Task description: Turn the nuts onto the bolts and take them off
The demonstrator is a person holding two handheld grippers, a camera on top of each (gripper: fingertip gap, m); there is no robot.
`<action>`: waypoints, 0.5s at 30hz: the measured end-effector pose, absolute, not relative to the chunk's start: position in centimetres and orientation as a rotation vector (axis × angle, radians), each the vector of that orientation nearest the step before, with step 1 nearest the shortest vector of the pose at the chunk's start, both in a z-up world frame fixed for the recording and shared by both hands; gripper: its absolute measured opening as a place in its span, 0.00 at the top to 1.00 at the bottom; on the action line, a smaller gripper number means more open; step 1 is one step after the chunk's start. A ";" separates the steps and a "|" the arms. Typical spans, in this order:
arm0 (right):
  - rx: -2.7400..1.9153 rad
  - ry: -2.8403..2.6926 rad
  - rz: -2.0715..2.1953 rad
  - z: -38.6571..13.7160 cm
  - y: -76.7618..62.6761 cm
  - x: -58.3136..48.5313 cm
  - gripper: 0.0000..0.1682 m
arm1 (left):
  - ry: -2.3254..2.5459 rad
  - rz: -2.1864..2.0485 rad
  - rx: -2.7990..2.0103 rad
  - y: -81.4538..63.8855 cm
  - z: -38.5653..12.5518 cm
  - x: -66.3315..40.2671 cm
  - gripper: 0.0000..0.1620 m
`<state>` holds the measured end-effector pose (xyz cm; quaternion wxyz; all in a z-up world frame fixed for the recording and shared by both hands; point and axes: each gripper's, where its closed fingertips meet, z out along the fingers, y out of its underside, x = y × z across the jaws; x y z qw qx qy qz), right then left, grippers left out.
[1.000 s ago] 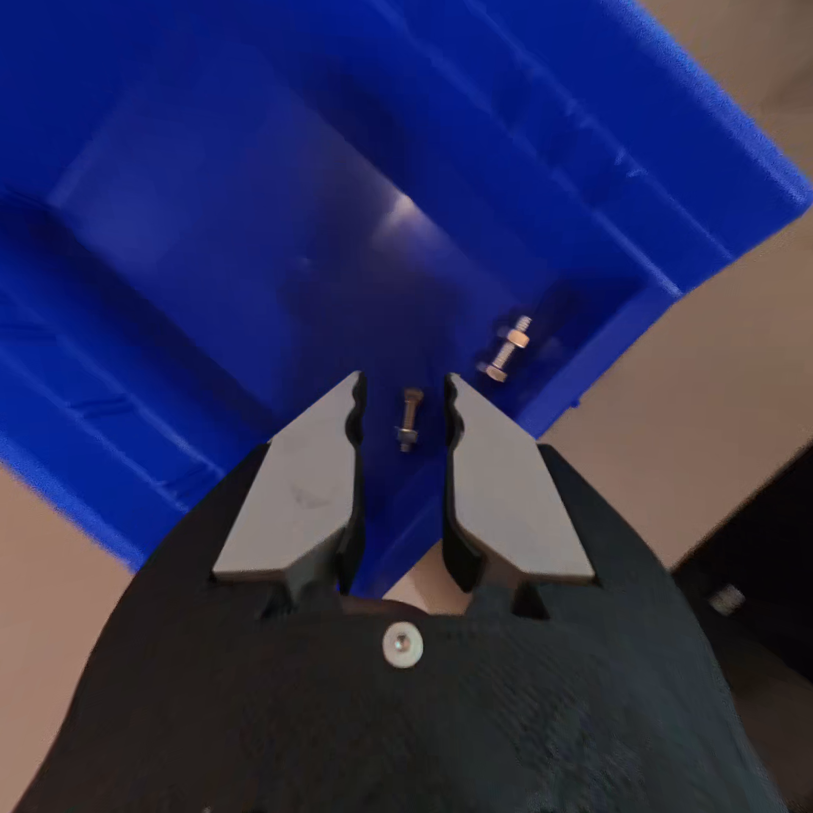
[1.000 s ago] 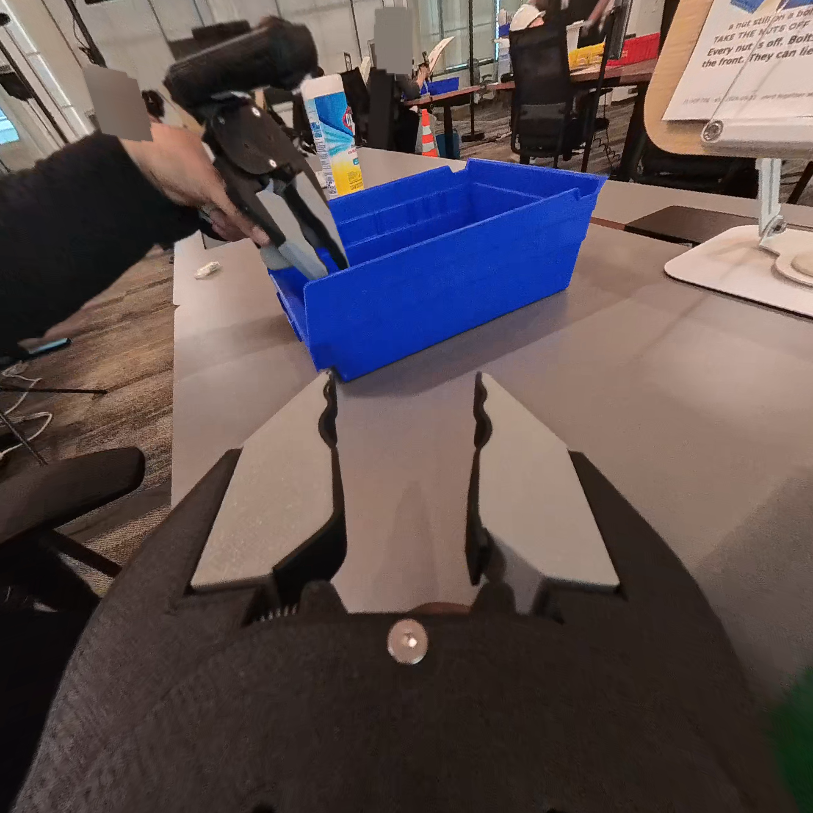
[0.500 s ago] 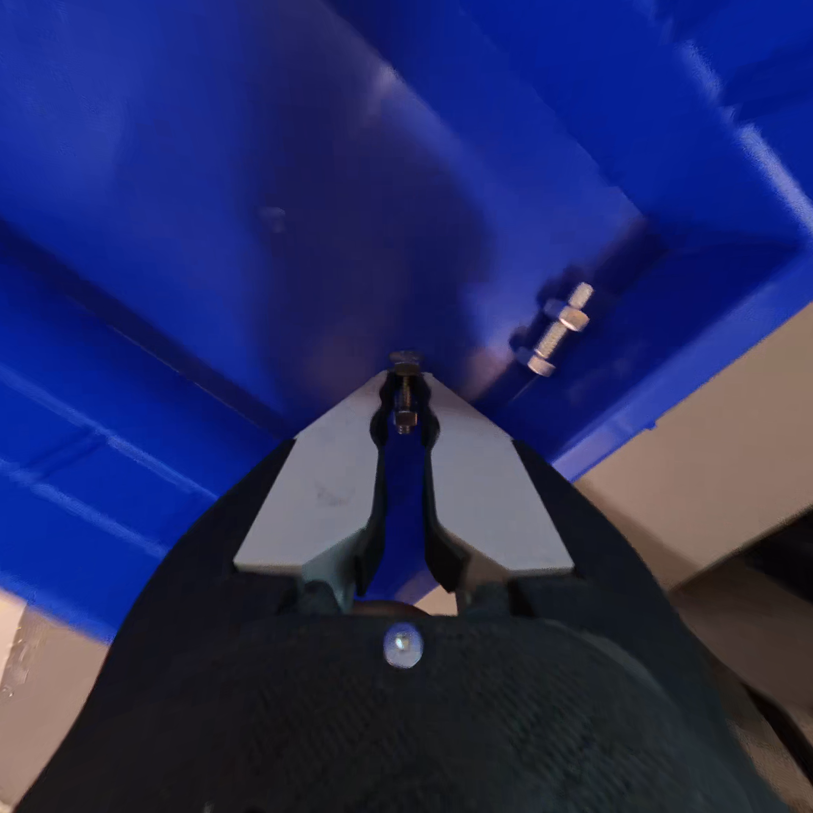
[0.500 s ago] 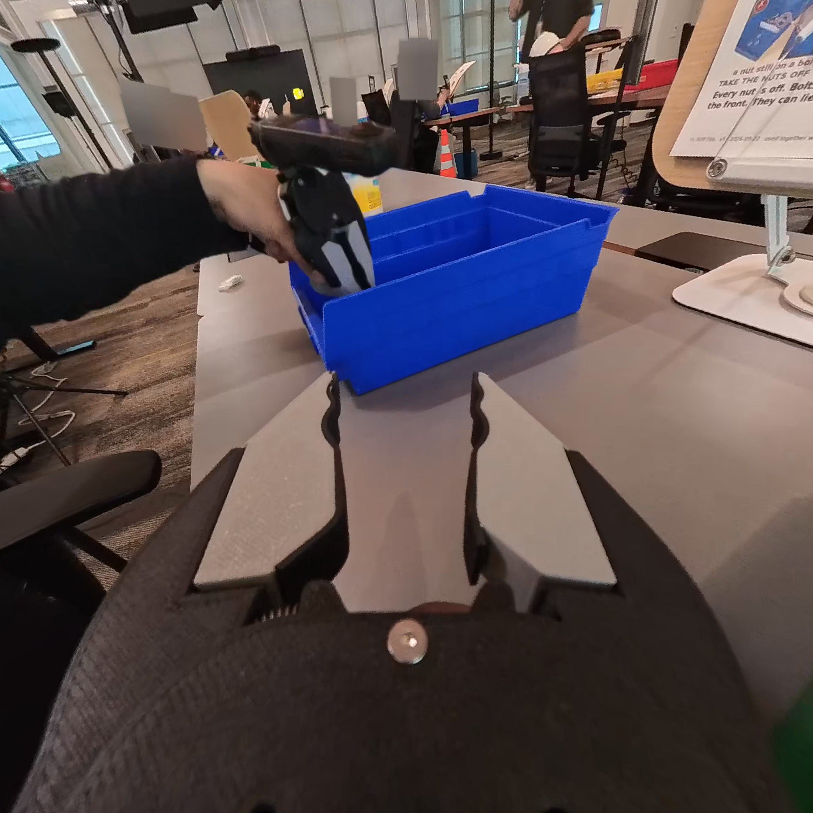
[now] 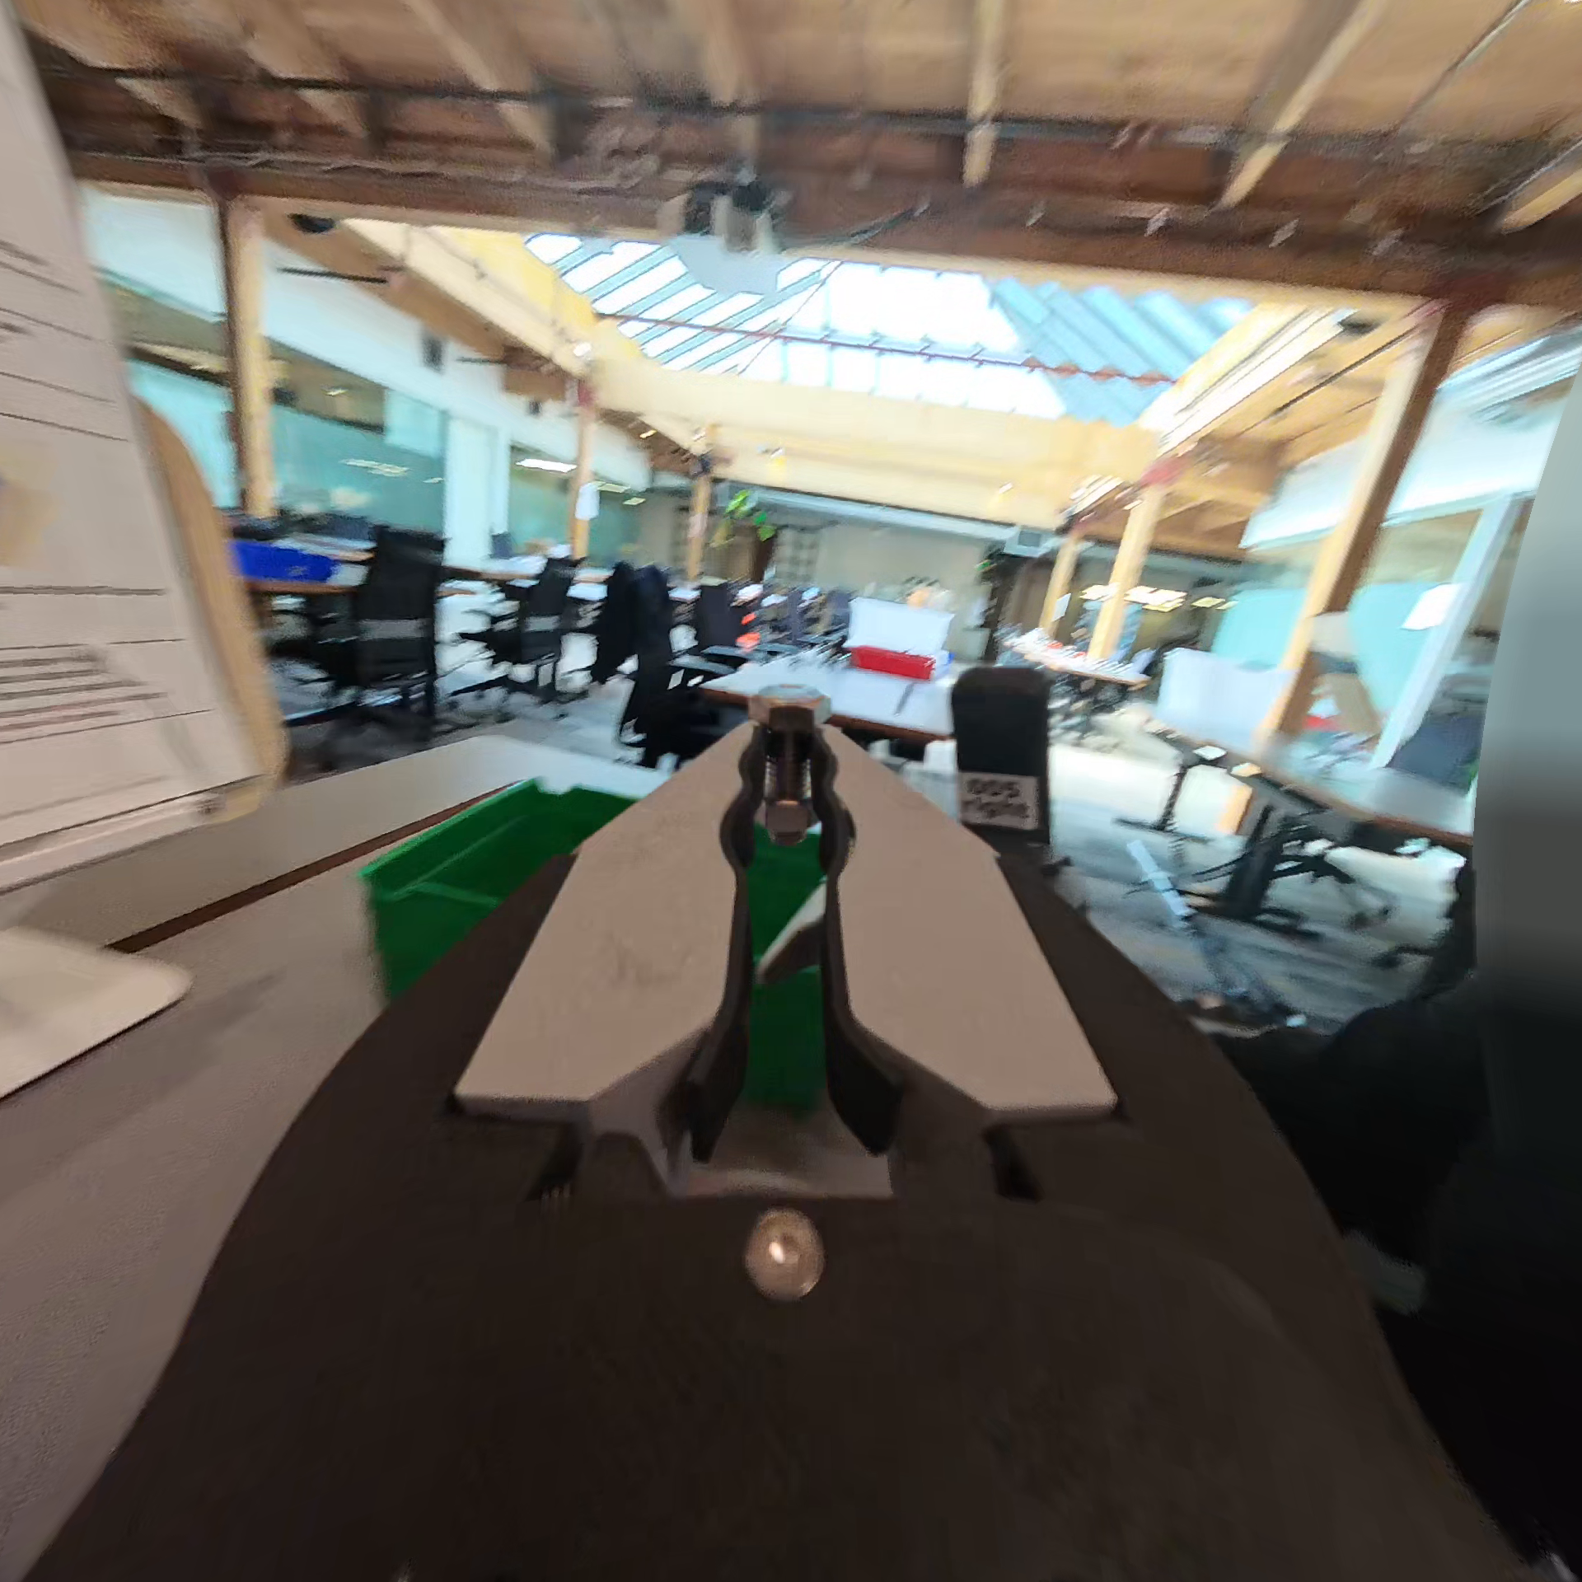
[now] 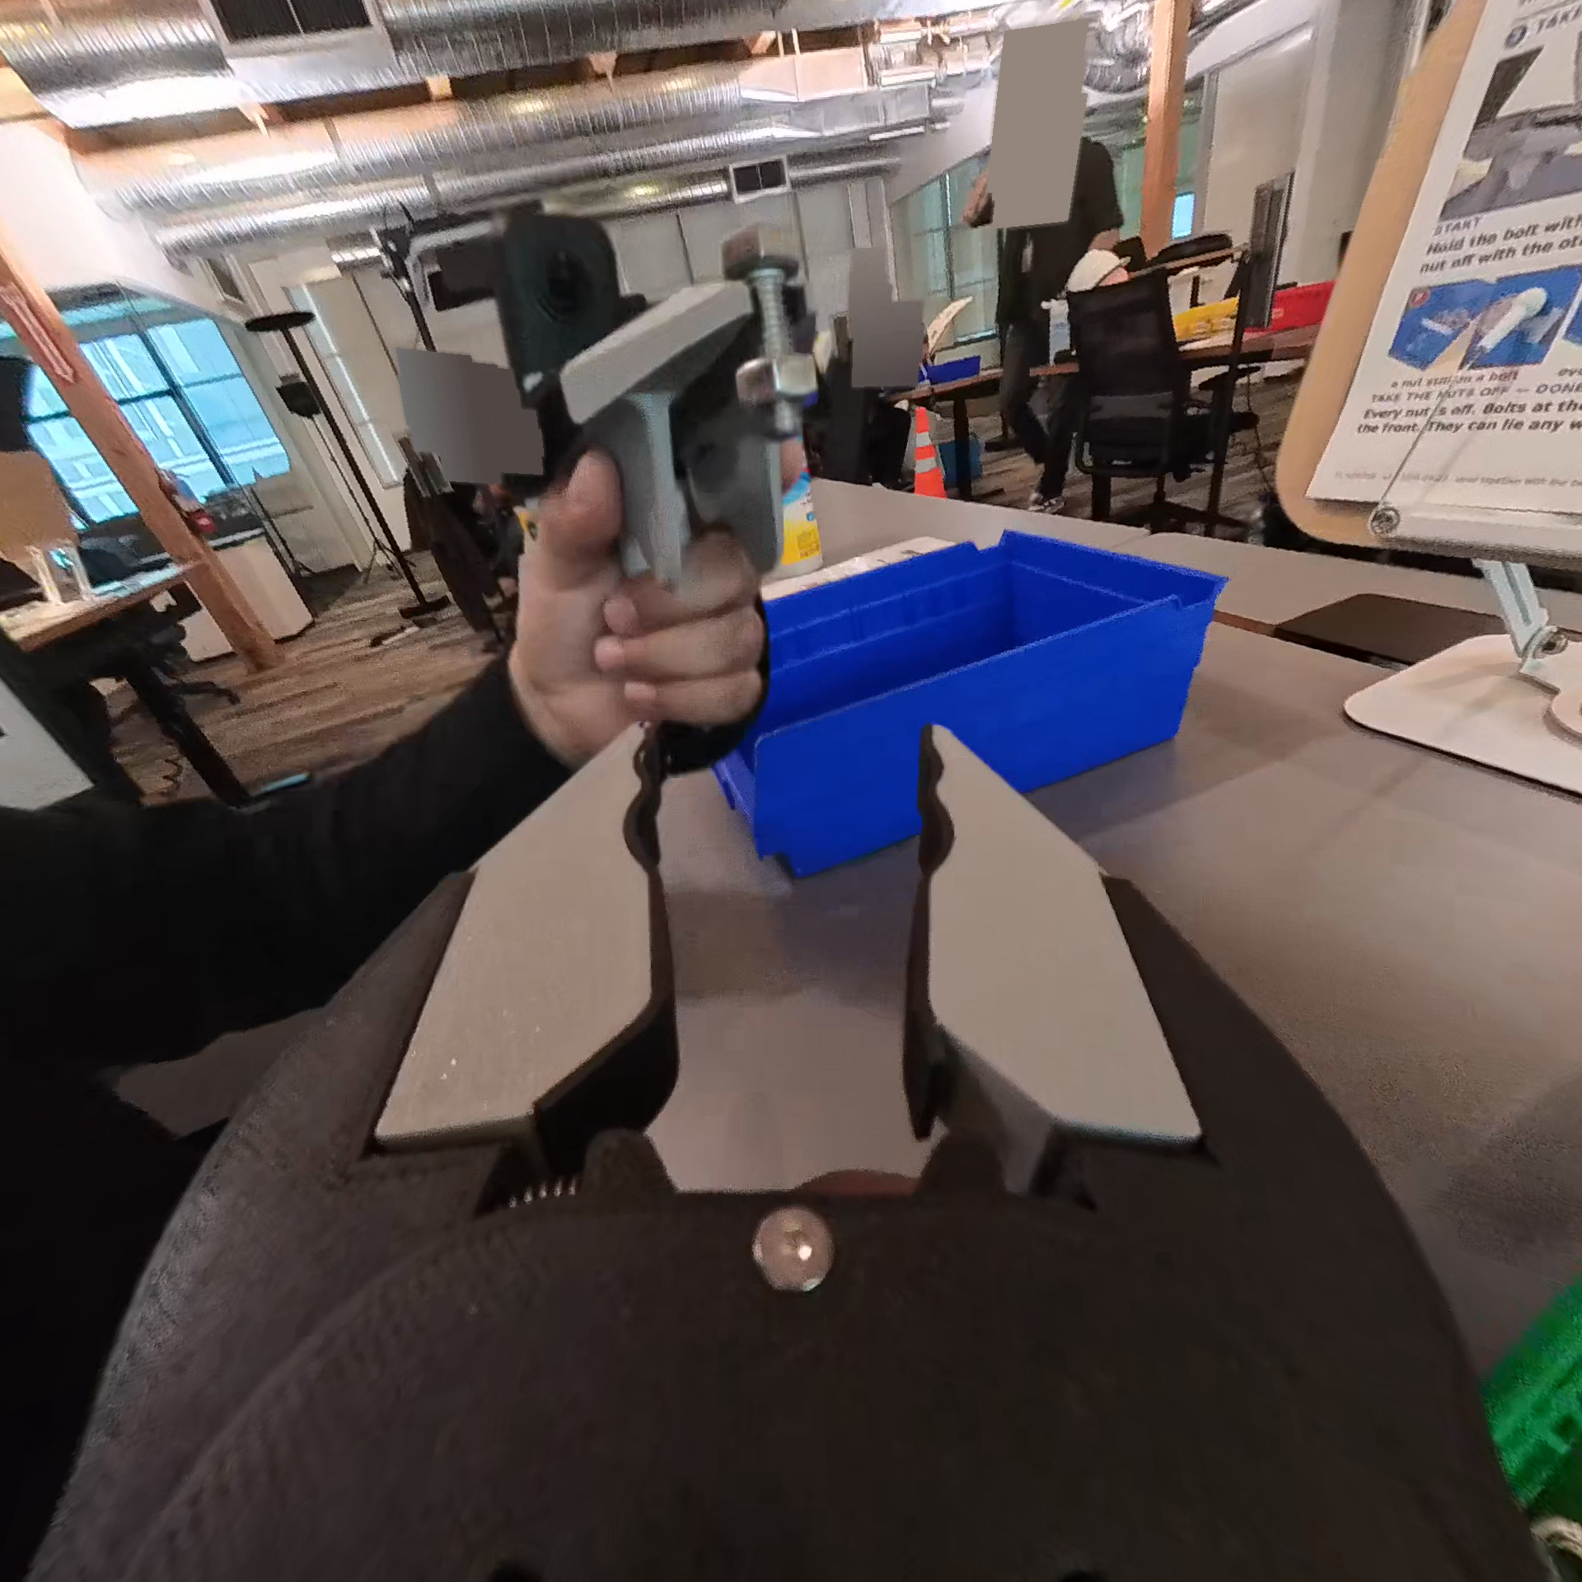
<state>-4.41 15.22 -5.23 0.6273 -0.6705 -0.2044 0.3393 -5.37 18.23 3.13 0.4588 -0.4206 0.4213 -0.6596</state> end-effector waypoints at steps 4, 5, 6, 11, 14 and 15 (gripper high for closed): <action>-1.394 -0.456 0.892 -2.2 13.1 -3.7 0.65 | 0.982 -1.927 -0.876 14.8 3.1 -3.2 0.96; -1.376 -0.434 0.897 -1.7 13.0 -3.3 0.66 | 0.966 -1.962 -0.866 14.5 2.8 -2.7 0.96; -1.369 -0.408 0.888 -1.5 13.1 -2.7 0.67 | 0.954 -1.988 -0.856 14.3 2.5 -2.3 0.96; -1.372 -0.405 0.894 -1.8 13.0 -1.7 0.73 | 0.978 -2.048 -0.869 13.2 0.2 -0.2 0.95; -1.379 -0.381 0.843 -2.0 13.4 -0.8 0.89 | 0.965 -2.097 -0.858 12.9 -0.4 0.3 0.96; -1.388 -0.385 0.833 -2.2 13.5 -0.6 0.91 | 0.957 -2.118 -0.853 12.9 -0.5 0.3 0.96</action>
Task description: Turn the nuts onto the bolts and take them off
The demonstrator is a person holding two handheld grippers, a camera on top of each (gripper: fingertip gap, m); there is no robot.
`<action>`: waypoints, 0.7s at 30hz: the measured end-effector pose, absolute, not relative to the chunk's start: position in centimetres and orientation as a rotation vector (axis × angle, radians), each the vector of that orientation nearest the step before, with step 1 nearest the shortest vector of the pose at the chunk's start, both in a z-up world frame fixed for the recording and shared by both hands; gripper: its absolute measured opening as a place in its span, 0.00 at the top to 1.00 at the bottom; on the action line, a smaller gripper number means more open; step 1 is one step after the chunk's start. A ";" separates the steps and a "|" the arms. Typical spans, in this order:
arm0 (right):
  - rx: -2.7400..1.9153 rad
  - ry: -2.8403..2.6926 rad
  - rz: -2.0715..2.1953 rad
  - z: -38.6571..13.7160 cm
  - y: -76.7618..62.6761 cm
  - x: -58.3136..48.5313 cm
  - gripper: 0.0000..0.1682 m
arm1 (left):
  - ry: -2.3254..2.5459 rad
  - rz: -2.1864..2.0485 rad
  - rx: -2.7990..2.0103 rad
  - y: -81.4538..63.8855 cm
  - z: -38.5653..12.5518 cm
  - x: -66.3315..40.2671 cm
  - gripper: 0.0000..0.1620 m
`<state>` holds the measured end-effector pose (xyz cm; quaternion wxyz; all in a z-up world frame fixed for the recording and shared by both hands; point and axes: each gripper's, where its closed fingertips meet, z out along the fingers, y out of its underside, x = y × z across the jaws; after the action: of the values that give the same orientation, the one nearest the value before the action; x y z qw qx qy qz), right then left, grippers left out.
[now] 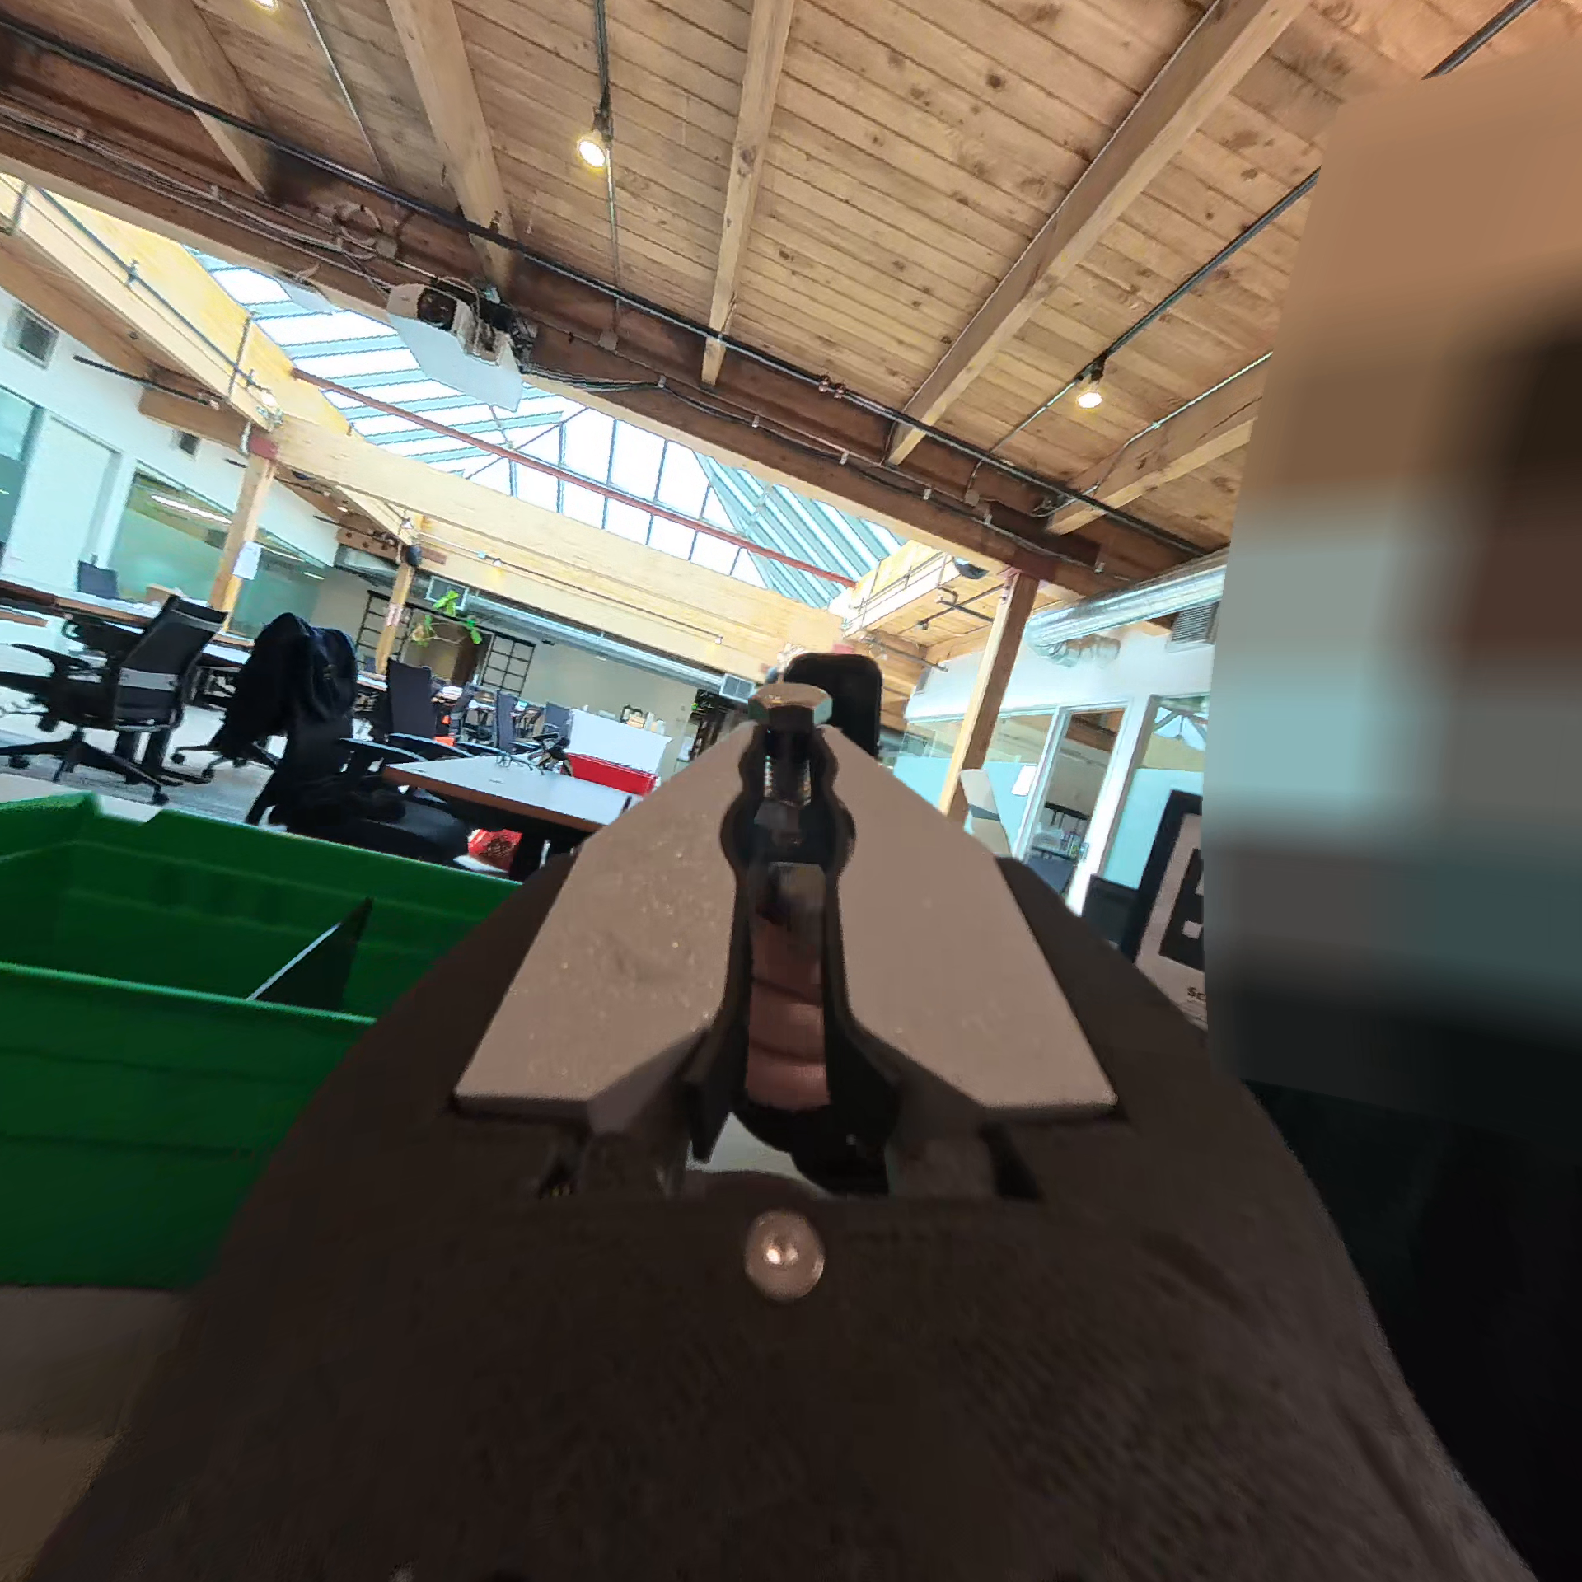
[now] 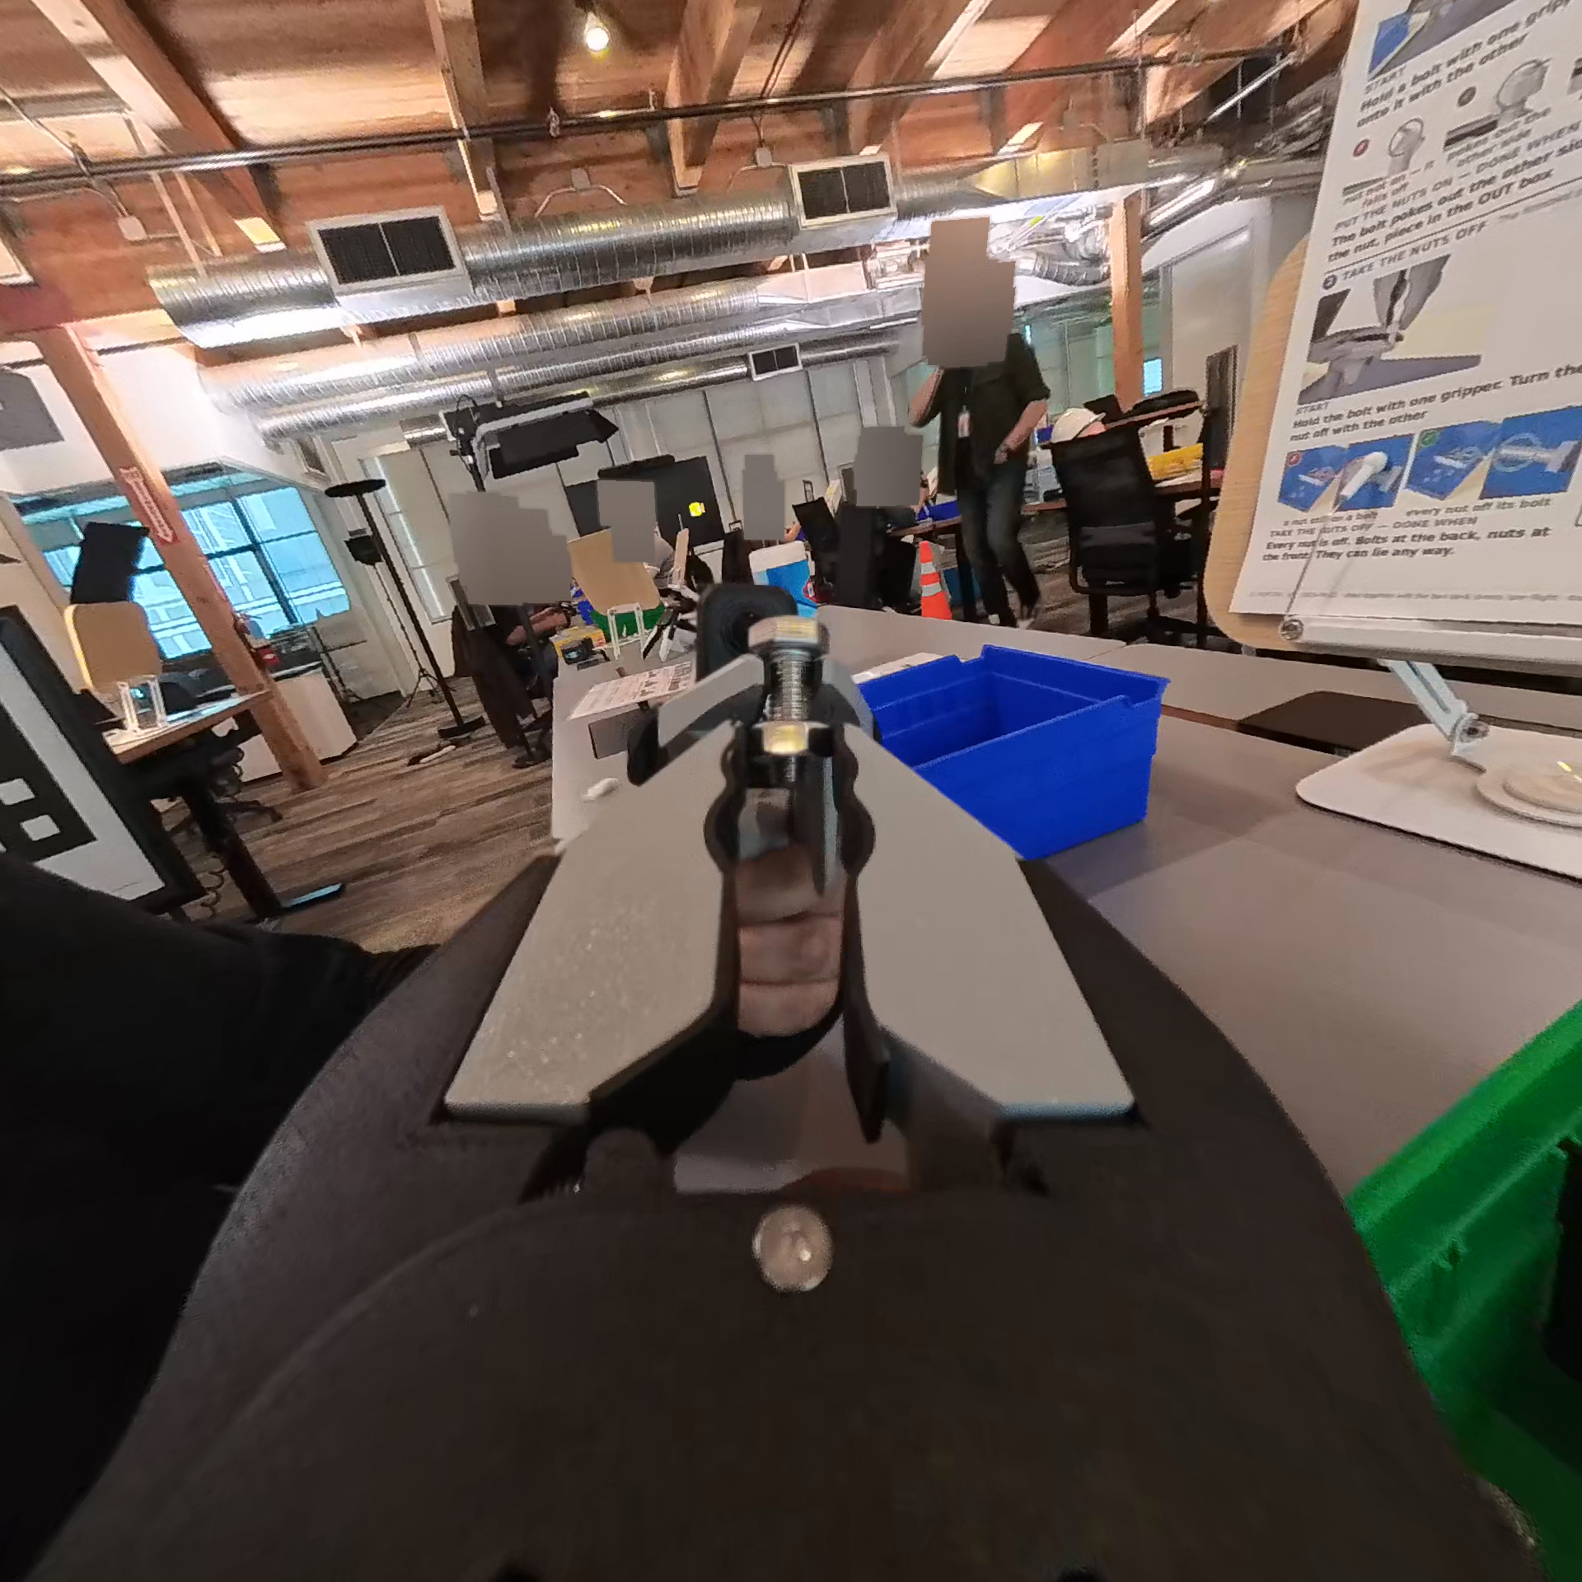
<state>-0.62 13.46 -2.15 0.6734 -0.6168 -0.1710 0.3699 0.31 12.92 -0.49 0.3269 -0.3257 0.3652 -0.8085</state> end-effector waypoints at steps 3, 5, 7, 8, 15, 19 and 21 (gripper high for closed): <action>-1.474 -0.407 0.793 -3.1 13.8 -0.1 0.91 | 0.980 -2.072 -0.895 13.2 -1.3 0.8 0.95; -1.532 -0.424 0.749 -3.8 14.1 0.2 0.91 | 1.003 -2.052 -0.944 13.5 -2.1 1.1 0.96; -1.589 -0.437 0.717 -4.5 14.2 0.8 0.91 | 1.019 -2.014 -0.993 13.9 -3.0 1.3 0.95; -1.620 -0.447 0.695 -4.9 14.3 1.1 0.91 | 1.031 -1.986 -1.017 14.1 -3.3 1.4 0.95; -1.846 -0.539 0.480 -8.1 14.1 3.7 0.91 | 1.168 -1.862 -1.141 13.8 -5.7 2.5 0.84; -1.889 -0.606 0.451 -8.8 13.3 3.4 0.91 | 1.219 -1.831 -1.194 13.7 -6.9 3.0 0.85; -1.895 -0.622 0.469 -8.8 13.0 3.2 0.91 | 1.243 -1.801 -1.210 13.6 -7.3 3.2 0.84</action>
<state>3.17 13.00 -8.83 0.5194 -0.7903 -0.2596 0.1957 3.15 13.65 -7.33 0.3152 -0.4592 0.4717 -0.6836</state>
